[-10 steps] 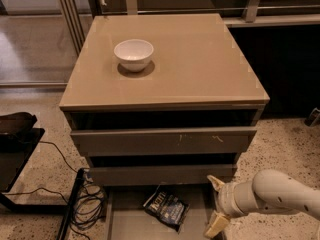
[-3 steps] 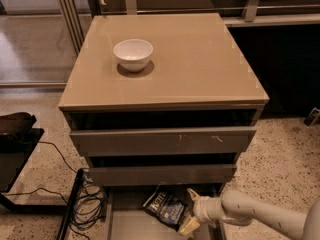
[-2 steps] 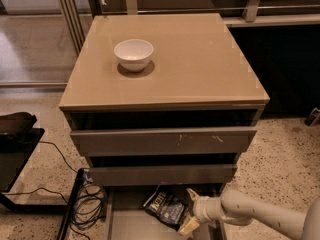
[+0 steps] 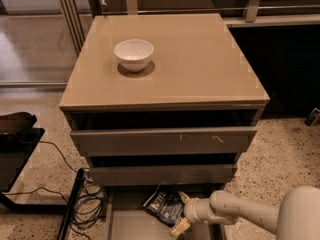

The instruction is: Pick blue chip bag from bottom drawer and place on counter

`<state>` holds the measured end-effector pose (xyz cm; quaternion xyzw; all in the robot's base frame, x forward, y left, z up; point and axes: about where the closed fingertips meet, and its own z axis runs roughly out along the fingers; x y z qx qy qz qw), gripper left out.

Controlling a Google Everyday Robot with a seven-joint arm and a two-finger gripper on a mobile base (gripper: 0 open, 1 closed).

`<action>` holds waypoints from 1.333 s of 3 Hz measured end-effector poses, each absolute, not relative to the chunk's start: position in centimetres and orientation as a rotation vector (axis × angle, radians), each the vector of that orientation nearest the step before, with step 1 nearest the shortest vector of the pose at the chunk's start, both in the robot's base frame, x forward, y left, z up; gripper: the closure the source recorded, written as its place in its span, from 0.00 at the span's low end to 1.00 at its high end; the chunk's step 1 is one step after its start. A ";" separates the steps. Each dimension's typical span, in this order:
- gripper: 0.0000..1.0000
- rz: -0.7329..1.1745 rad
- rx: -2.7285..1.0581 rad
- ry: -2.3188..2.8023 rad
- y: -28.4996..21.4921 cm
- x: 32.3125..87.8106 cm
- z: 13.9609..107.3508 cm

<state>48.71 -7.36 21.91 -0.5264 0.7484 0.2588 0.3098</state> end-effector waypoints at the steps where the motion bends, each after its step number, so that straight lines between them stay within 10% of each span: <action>1: 0.00 0.651 -1.373 1.975 -5.4 49.8 18.8; 3: 0.00 0.537 -1.318 1.979 -4.1 51.9 14.0; 4: 0.19 0.534 -1.315 1.981 -4.1 51.9 13.9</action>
Offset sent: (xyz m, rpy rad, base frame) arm 0.0424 0.0369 -0.0868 -0.0305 -0.0932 -0.1130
